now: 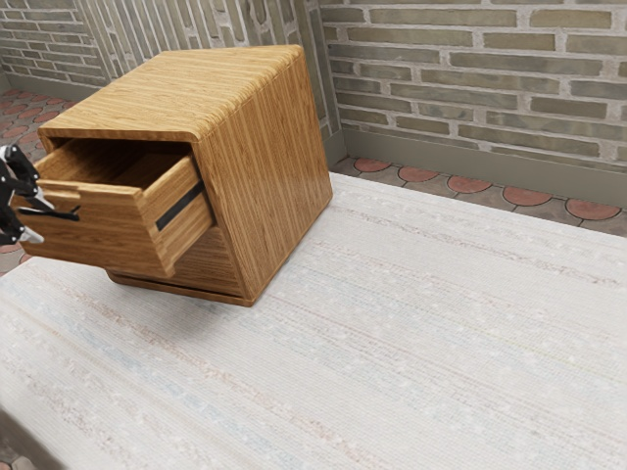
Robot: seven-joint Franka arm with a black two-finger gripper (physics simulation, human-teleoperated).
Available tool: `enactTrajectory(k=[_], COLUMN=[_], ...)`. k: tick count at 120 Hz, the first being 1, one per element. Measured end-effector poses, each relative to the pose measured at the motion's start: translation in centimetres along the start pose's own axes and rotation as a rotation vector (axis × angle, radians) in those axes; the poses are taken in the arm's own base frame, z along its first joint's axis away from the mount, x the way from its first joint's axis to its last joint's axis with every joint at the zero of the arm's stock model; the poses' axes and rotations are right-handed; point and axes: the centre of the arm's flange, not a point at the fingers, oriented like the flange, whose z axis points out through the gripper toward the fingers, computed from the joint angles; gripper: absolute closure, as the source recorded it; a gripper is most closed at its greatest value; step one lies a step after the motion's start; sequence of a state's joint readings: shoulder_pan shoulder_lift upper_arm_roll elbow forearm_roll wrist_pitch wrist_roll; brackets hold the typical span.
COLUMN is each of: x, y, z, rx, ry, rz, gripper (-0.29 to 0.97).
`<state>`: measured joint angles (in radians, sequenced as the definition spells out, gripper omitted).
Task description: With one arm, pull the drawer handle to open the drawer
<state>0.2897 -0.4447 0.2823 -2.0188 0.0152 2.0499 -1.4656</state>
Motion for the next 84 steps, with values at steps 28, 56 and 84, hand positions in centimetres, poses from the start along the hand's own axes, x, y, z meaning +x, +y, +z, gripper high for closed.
enactTrajectory(k=[28,56,84], x=[-0.1,0.8,0.8], y=[-1.1,-2.7,-3.3], z=[-0.6,-1.6,-1.6], rx=[-0.007,-0.02,-0.011], ry=[-0.009,-0.008,-0.009], rz=[-0.001,-0.019,-0.021], gripper=[0.42,0.42,0.42])
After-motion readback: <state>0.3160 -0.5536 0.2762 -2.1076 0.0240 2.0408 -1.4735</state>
